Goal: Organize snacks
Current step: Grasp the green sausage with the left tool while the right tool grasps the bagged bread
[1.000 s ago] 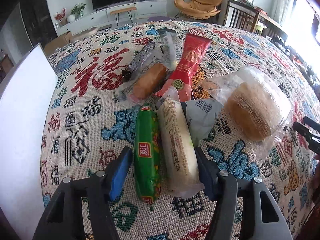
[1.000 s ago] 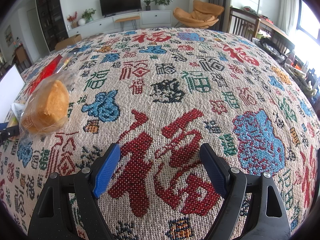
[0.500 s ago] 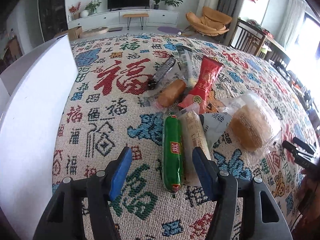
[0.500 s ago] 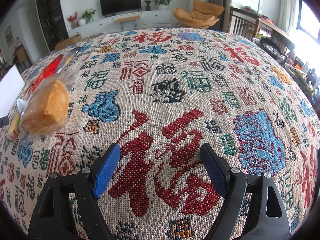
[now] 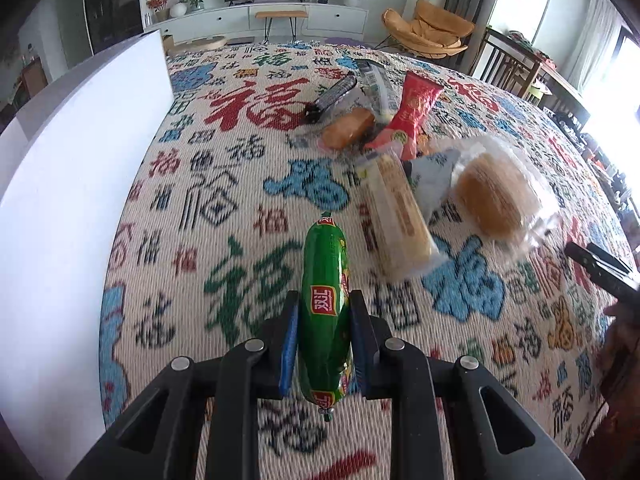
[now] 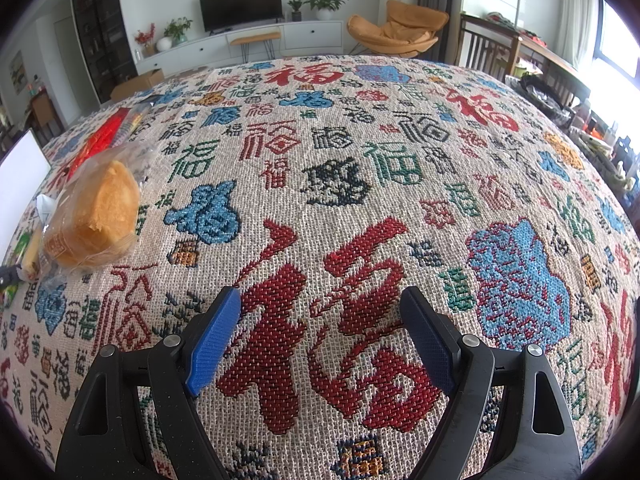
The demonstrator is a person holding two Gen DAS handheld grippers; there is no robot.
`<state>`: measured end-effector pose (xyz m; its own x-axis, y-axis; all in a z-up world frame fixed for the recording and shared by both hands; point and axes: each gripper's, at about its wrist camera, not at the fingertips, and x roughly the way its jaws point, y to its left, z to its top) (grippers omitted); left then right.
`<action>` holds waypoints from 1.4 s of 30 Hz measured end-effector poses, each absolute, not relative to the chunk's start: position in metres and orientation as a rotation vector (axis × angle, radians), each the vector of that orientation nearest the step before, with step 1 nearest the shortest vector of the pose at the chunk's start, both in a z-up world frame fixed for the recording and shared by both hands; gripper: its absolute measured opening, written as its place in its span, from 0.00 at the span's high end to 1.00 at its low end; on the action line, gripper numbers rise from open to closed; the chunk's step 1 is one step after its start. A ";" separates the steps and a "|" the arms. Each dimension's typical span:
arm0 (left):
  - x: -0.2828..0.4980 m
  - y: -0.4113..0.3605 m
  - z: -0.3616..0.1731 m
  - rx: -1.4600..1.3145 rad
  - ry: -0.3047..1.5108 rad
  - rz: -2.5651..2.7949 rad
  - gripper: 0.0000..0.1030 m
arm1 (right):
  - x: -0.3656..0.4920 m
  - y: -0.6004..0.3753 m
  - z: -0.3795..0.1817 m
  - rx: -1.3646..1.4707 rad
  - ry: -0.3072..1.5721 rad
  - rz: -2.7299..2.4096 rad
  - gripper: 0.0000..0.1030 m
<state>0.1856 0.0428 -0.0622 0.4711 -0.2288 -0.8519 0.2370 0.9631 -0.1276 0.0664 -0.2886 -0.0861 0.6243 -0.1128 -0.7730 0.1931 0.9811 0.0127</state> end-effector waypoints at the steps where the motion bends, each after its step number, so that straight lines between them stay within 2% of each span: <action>1: 0.176 0.047 -0.065 0.003 1.047 -0.283 0.77 | 0.066 -0.289 -0.086 0.098 0.880 -0.176 0.18; 3: 0.163 0.052 -0.066 0.003 1.009 -0.289 0.74 | 0.066 -0.289 -0.086 0.097 0.880 -0.176 0.18; 6: 0.158 0.053 -0.069 -0.010 0.974 -0.323 0.55 | 0.066 -0.289 -0.086 0.098 0.879 -0.176 0.18; 8: 0.156 0.050 -0.071 0.000 0.947 -0.328 0.37 | 0.066 -0.288 -0.086 0.097 0.879 -0.176 0.18; 15: 0.151 0.027 -0.076 0.129 0.910 -0.290 0.20 | 0.068 -0.288 -0.087 0.096 0.880 -0.179 0.18; 17: 0.152 0.025 -0.078 0.132 0.926 -0.301 0.06 | 0.068 -0.288 -0.087 0.095 0.881 -0.179 0.18; 19: 0.154 0.021 -0.081 0.156 0.952 -0.317 0.00 | 0.068 -0.288 -0.087 0.095 0.881 -0.179 0.17; 24: 0.161 0.022 -0.075 0.153 1.033 -0.362 0.01 | 0.073 -0.285 -0.085 0.092 0.910 -0.151 0.15; 25: 0.160 0.024 -0.073 0.132 1.033 -0.374 0.06 | 0.081 -0.284 -0.080 0.097 0.969 -0.122 0.16; 26: 0.159 0.025 -0.072 0.120 1.030 -0.380 0.14 | 0.089 -0.280 -0.071 0.127 1.000 -0.075 0.17; 28: 0.158 0.022 -0.072 0.162 1.016 -0.348 0.25 | 0.096 -0.260 -0.035 0.175 0.940 0.030 0.16; 30: 0.156 0.020 -0.071 0.174 1.005 -0.343 0.33 | 0.106 -0.221 0.000 0.100 0.871 0.103 0.16; 31: 0.156 0.021 -0.070 0.170 1.002 -0.337 0.42 | 0.115 -0.201 0.009 0.044 0.865 0.122 0.16; 32: 0.157 0.022 -0.068 0.169 0.998 -0.327 0.56 | 0.127 -0.179 0.012 -0.025 0.890 0.126 0.16; 33: 0.157 0.025 -0.067 0.161 0.994 -0.319 0.64 | 0.141 -0.162 0.007 -0.094 0.943 0.111 0.16; 34: 0.157 0.029 -0.066 0.148 0.988 -0.310 0.77 | 0.156 -0.147 -0.002 -0.157 1.010 0.086 0.16; 39: 0.150 0.049 -0.066 0.058 0.969 -0.313 0.78 | 0.195 -0.120 -0.075 -0.128 1.325 0.112 0.14; 40: 0.145 0.052 -0.064 0.047 0.962 -0.317 0.78 | 0.195 -0.124 -0.084 -0.085 1.327 0.108 0.12; 41: 0.140 0.056 -0.062 0.030 0.955 -0.323 0.78 | 0.192 -0.133 -0.080 -0.021 1.269 0.096 0.15; 42: 0.135 0.060 -0.060 0.009 0.946 -0.330 0.78 | 0.187 -0.141 -0.077 0.032 1.234 0.101 0.22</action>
